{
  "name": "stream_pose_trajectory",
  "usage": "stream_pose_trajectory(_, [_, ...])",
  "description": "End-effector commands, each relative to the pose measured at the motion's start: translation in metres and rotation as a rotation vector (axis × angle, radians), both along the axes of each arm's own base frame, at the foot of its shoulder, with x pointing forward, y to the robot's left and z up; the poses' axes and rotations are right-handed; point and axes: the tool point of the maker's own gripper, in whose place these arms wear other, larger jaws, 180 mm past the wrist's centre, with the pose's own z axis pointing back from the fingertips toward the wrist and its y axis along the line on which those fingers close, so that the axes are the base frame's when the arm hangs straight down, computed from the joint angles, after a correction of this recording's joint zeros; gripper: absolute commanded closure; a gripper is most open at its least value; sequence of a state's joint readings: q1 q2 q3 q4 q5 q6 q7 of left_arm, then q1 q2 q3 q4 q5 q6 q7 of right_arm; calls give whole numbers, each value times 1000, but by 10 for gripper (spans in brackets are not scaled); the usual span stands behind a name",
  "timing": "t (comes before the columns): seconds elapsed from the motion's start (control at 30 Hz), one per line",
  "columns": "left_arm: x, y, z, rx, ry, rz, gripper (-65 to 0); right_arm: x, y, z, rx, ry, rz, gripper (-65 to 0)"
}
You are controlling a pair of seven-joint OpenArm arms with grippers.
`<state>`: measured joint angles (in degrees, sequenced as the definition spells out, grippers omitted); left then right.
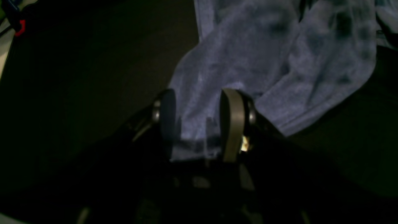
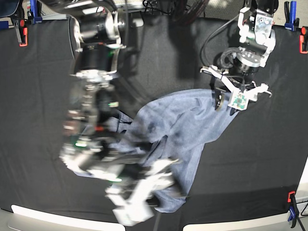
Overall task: Layout the t-shirt on the table in an organized manner, then fold the t-shirt properly
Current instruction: 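Lift the shirt with the right gripper and grasp its other edge with the left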
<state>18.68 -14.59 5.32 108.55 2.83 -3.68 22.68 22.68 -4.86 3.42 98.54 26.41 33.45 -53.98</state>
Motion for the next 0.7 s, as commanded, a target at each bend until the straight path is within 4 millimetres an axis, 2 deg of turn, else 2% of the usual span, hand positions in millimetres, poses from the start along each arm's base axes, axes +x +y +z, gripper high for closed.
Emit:
stream_pose_trajectory(0.0, [6,4,6,1,-30,9,-215,4,-13,15,3,-53,-20,-368])
stream_pose_trajectory(0.17, [14,32,-20,5,29,86,-216,-2,-72,-28,-122,25,-107,-368])
stream_pose_trajectory(0.3, [20,66,-20,-33,29,188,-216,-10,-108,-51,-191,79,-158,-368])
stream_pose_trajectory(0.4, [18,86,-20,-117,49,251,-216,-14,-130,-58,-216,105,-200,-368])
stream_pose_trajectory(0.53, [12,87,-39,-207,110,252,-216,-14,-148,-57,-200,119,-245,-368])
stream_pose_trajectory(0.67, [9,82,-61,-283,173,248,-216,-14,-153,-52,-164,118,-254,-368])
